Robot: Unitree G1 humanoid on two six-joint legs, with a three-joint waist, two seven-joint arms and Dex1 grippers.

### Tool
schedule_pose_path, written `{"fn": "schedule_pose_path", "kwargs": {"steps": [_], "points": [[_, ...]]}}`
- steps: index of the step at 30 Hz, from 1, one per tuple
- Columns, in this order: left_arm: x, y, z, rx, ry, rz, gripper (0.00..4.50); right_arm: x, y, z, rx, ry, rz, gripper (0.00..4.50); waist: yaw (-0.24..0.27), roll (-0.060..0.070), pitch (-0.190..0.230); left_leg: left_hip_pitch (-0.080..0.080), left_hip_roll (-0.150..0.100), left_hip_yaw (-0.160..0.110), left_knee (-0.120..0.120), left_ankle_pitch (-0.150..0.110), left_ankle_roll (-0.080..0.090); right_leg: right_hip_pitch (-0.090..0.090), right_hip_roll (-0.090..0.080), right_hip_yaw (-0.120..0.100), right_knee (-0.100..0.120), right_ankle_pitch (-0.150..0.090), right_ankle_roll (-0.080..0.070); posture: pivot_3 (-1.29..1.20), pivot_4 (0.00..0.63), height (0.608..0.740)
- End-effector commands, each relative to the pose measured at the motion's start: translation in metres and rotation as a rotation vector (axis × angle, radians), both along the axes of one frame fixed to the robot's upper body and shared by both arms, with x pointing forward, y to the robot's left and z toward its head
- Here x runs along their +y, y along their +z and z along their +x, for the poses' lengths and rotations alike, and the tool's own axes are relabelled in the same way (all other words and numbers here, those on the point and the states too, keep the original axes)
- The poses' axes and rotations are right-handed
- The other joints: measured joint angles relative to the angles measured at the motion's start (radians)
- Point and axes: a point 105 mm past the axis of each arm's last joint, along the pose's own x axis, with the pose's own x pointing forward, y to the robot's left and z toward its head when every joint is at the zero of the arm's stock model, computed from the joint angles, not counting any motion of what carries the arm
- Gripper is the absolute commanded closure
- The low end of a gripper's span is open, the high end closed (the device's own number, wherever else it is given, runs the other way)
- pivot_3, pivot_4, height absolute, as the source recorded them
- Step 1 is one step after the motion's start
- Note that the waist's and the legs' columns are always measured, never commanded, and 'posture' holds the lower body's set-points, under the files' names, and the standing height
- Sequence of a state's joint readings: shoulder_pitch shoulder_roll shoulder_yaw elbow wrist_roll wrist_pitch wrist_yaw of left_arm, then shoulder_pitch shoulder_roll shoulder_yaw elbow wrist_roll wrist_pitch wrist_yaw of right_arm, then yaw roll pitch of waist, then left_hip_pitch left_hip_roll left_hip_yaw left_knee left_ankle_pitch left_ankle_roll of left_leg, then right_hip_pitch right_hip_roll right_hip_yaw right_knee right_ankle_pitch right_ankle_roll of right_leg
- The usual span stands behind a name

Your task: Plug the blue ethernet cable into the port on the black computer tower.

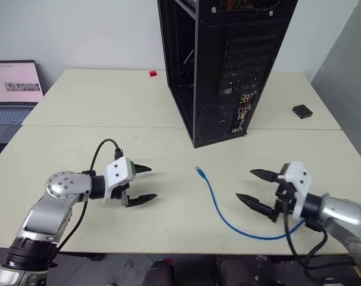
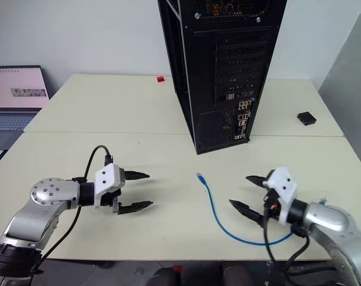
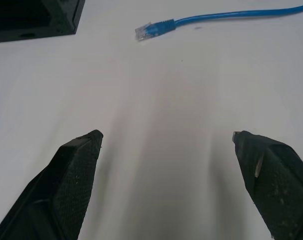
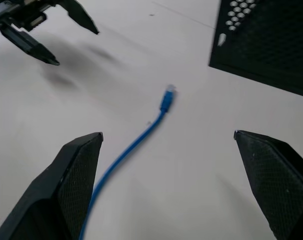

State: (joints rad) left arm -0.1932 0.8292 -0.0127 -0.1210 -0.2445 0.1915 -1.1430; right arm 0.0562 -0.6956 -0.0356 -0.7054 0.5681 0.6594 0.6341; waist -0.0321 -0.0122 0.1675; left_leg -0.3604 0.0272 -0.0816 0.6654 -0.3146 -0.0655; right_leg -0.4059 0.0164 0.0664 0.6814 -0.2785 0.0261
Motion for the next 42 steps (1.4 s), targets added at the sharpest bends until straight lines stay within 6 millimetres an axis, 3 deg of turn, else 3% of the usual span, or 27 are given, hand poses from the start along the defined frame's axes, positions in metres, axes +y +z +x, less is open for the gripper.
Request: {"fn": "schedule_pose_path", "kwargs": {"steps": [1, 9, 13, 16, 20, 24, 26, 33, 42], "points": [[-0.005, 0.009, 0.0, -0.049, -0.042, 0.026, 0.06, 0.021, -0.005, 0.003, -0.007, 0.009, 0.007, 0.05, 0.0, 0.0, 0.0, 0.0, 0.0, 0.0, 0.0, 0.0, 0.0, 0.0, 0.0, 0.0, 0.0, 0.0, 0.0, 0.0, 0.15, 0.74], [-0.014, 0.01, 0.007, -0.07, -0.089, 0.015, 0.06, 0.053, -0.042, 0.045, 0.026, -0.136, 0.007, 0.05, -0.001, 0.0, 0.0, 0.0, 0.0, 0.0, 0.0, 0.0, 0.0, -0.001, 0.0, 0.0, 0.0, 0.0, 0.0, 0.0, 0.15, 0.74], [-0.016, 0.009, 0.01, -0.076, -0.102, 0.013, 0.06, 0.058, -0.054, 0.053, 0.053, -0.165, -0.011, 0.05, 0.0, -0.001, 0.0, -0.001, 0.0, 0.0, 0.0, 0.0, 0.0, -0.002, 0.0, 0.0, 0.0, 0.0, 0.0, 0.0, 0.15, 0.74], [-0.018, 0.008, 0.012, -0.087, -0.116, 0.014, 0.0, 0.059, -0.06, 0.059, 0.071, -0.204, -0.034, 0.56, -0.001, -0.001, 0.0, -0.002, 0.0, 0.0, 0.0, 0.0, 0.0, -0.002, 0.0, -0.001, 0.0, 0.0, 0.0, 0.0, 0.15, 0.74], [-0.021, 0.005, 0.016, -0.094, -0.132, 0.012, 0.0, 0.068, -0.064, 0.052, 0.083, -0.172, -0.05, 1.41, -0.001, -0.001, -0.001, -0.001, 0.0, 0.0, 0.0, 0.0, 0.0, -0.002, 0.0, -0.001, 0.001, 0.0, 0.0, 0.0, 0.15, 0.74], [-0.024, 0.003, 0.019, -0.101, -0.151, 0.013, 0.0, 0.069, -0.07, 0.052, 0.08, -0.182, -0.083, 2.42, -0.002, -0.001, -0.001, -0.001, 0.0, 0.0, 0.0, 0.0, 0.0, -0.002, 0.0, -0.001, 0.001, 0.0, 0.0, 0.0, 0.15, 0.74], [-0.026, 0.003, 0.021, -0.106, -0.157, 0.012, 0.0, 0.067, -0.069, 0.055, 0.07, -0.193, -0.095, 2.7, -0.002, -0.001, -0.001, -0.001, 0.0, 0.0, 0.0, 0.0, 0.0, -0.002, 0.0, -0.001, 0.001, 0.0, 0.0, 0.0, 0.15, 0.74], [-0.039, 0.004, 0.029, -0.102, -0.191, -0.012, 0.0, 0.066, -0.055, 0.053, 0.02, -0.114, -0.105, 4.34, -0.003, -0.001, -0.001, -0.001, 0.0, -0.001, 0.0, 0.0, 0.0, -0.002, 0.0, -0.001, 0.001, 0.0, 0.0, 0.0, 0.15, 0.74], [-0.07, 0.003, 0.03, -0.081, -0.339, 0.004, 0.0, 0.075, -0.021, 0.041, -0.164, 0.092, -0.228, 4.46, -0.002, -0.001, -0.001, -0.002, -0.001, -0.001, 0.001, 0.0, 0.0, -0.002, 0.0, -0.001, 0.001, 0.0, 0.0, 0.0, 0.15, 0.74]]}}
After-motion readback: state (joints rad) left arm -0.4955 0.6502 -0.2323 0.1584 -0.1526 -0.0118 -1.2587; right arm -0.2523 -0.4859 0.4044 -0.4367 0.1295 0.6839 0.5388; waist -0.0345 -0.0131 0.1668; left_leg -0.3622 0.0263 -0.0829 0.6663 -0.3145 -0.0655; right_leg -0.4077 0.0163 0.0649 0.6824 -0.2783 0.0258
